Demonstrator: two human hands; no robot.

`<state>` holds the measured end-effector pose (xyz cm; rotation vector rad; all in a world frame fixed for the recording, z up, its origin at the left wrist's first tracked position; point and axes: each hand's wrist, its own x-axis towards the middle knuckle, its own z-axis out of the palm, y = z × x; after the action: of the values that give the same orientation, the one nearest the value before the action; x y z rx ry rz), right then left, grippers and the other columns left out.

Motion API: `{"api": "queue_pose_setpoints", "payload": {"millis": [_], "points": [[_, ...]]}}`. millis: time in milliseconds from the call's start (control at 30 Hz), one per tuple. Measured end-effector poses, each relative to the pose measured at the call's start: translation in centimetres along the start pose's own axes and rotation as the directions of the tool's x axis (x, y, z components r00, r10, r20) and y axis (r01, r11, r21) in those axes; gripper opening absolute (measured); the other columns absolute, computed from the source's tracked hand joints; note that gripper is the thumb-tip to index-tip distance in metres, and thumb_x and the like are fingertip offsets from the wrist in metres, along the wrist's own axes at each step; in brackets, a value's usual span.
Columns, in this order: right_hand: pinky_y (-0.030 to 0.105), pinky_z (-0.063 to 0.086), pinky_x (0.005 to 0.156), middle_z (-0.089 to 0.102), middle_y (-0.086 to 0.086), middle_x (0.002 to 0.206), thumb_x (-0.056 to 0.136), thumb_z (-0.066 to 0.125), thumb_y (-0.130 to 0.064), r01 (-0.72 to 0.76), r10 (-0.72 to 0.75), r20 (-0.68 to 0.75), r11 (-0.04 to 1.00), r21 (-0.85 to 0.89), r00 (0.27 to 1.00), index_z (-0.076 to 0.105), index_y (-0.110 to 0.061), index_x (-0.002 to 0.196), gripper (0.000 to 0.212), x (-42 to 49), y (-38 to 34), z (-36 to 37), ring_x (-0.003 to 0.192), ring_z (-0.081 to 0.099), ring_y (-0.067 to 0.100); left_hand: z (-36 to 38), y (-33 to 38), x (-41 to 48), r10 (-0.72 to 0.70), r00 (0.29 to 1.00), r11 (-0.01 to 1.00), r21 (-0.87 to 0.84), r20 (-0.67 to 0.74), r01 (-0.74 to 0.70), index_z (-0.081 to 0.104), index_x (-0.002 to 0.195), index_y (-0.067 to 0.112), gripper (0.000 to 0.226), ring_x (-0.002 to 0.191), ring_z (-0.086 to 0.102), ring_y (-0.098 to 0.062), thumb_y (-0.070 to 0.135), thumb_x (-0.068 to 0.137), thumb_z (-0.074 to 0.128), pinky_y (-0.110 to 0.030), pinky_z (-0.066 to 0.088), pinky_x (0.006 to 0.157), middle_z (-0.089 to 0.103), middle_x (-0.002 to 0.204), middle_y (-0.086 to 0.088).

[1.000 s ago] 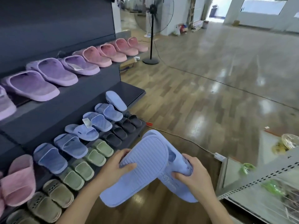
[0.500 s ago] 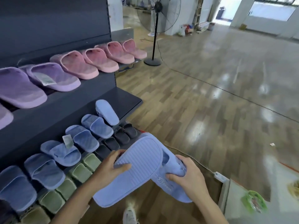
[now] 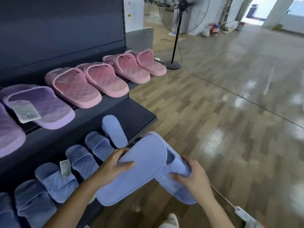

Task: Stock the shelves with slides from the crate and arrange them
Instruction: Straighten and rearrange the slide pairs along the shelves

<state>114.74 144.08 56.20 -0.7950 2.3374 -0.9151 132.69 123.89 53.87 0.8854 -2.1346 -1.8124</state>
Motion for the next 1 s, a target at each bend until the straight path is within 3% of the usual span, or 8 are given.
{"api": "queue_pose_setpoints", "payload": {"millis": [167, 267, 400, 500, 567, 667, 800, 1000], "points": [[0.029, 0.044, 0.077, 0.050, -0.013, 0.106, 0.071, 0.074, -0.043, 0.071, -0.068, 0.070, 0.996, -0.047, 0.995, 0.049, -0.027, 0.124, 0.061, 7.5, 0.6, -0.1, 0.092, 0.049, 0.009, 0.4, -0.7, 4.4, -0.090, 0.990, 0.995, -0.048, -0.106, 0.085, 0.059, 0.105, 0.020, 0.063, 0.096, 0.063, -0.010, 0.057, 0.055, 0.066, -0.019, 0.048, 0.076, 0.065, 0.107, -0.003], [0.026, 0.039, 0.076, 0.051, -0.012, 0.110, 0.072, 0.074, -0.043, 0.088, -0.078, 0.145, 0.994, -0.066, 0.986, 0.048, -0.027, 0.126, 0.062, 13.2, 0.9, -0.3, 0.096, 0.050, 0.010, 0.6, -1.4, 8.0, -0.144, 0.972, 0.989, -0.054, -0.188, 0.136, 0.060, 0.105, 0.024, 0.062, 0.097, 0.063, -0.014, 0.061, 0.055, 0.066, -0.027, 0.050, 0.082, 0.064, 0.108, -0.003], [0.027, 0.045, 0.077, 0.060, -0.009, 0.112, 0.069, 0.073, -0.048, 0.152, -0.134, 0.232, 0.987, -0.058, 0.963, 0.053, -0.027, 0.122, 0.061, 21.6, 1.7, -0.1, 0.097, 0.056, 0.011, 1.6, -1.7, 13.2, -0.205, 0.924, 0.979, -0.080, -0.323, 0.189, 0.056, 0.099, 0.031, 0.059, 0.096, 0.060, -0.009, 0.065, 0.051, 0.061, -0.020, 0.046, 0.079, 0.061, 0.106, 0.003], [0.029, 0.047, 0.068, 0.063, -0.005, 0.104, 0.063, 0.067, -0.057, 0.168, -0.144, 0.252, 0.983, -0.076, 0.957, 0.057, -0.024, 0.116, 0.063, 27.5, 1.9, 1.0, 0.089, 0.060, 0.014, 2.4, -2.2, 17.1, -0.265, 0.874, 0.964, -0.120, -0.407, 0.236, 0.059, 0.099, 0.024, 0.049, 0.091, 0.061, -0.009, 0.059, 0.065, 0.064, -0.019, 0.047, 0.074, 0.065, 0.100, 0.004], [0.026, 0.041, 0.059, 0.063, 0.000, 0.103, 0.070, 0.072, -0.047, 0.168, -0.142, 0.279, 0.983, -0.070, 0.950, 0.058, -0.020, 0.114, 0.053, 31.1, 1.9, 2.4, 0.087, 0.059, 0.017, 2.8, -3.2, 19.8, -0.322, 0.820, 0.945, -0.204, -0.474, 0.254, 0.061, 0.104, 0.015, 0.038, 0.093, 0.062, -0.015, 0.046, 0.081, 0.065, -0.024, 0.048, 0.077, 0.067, 0.101, -0.002], [0.027, 0.038, 0.054, 0.063, 0.004, 0.089, 0.075, 0.073, -0.037, 0.150, -0.131, 0.348, 0.988, -0.028, 0.928, 0.058, -0.016, 0.103, 0.038, 35.5, 1.5, 5.1, 0.072, 0.057, 0.018, 2.9, -4.9, 23.7, -0.403, 0.714, 0.912, -0.313, -0.573, 0.263, 0.060, 0.105, 0.014, 0.027, 0.095, 0.059, -0.019, 0.035, 0.090, 0.057, -0.027, 0.044, 0.077, 0.064, 0.102, -0.002], [0.026, 0.031, 0.049, 0.052, -0.001, 0.065, 0.077, 0.073, -0.031, 0.086, -0.083, 0.390, 0.996, 0.011, 0.917, 0.055, -0.013, 0.084, 0.026, 40.8, 1.1, 9.6, 0.056, 0.047, 0.014, 1.3, -8.4, 28.8, -0.509, 0.606, 0.856, -0.429, -0.611, 0.286, 0.059, 0.116, 0.009, 0.045, 0.103, 0.057, -0.026, 0.044, 0.087, 0.058, -0.031, 0.044, 0.084, 0.061, 0.112, -0.007], [0.027, 0.028, 0.048, 0.050, -0.001, 0.061, 0.077, 0.065, -0.024, 0.116, -0.108, 0.389, 0.993, 0.004, 0.915, 0.058, -0.009, 0.080, 0.017, 46.9, 0.6, 15.6, 0.058, 0.047, 0.017, -1.8, -13.3, 35.3, -0.572, 0.444, 0.817, -0.431, -0.690, 0.383, 0.053, 0.123, 0.002, 0.064, 0.109, 0.056, -0.034, 0.051, 0.083, 0.059, -0.040, 0.047, 0.090, 0.058, 0.121, -0.018]]}}
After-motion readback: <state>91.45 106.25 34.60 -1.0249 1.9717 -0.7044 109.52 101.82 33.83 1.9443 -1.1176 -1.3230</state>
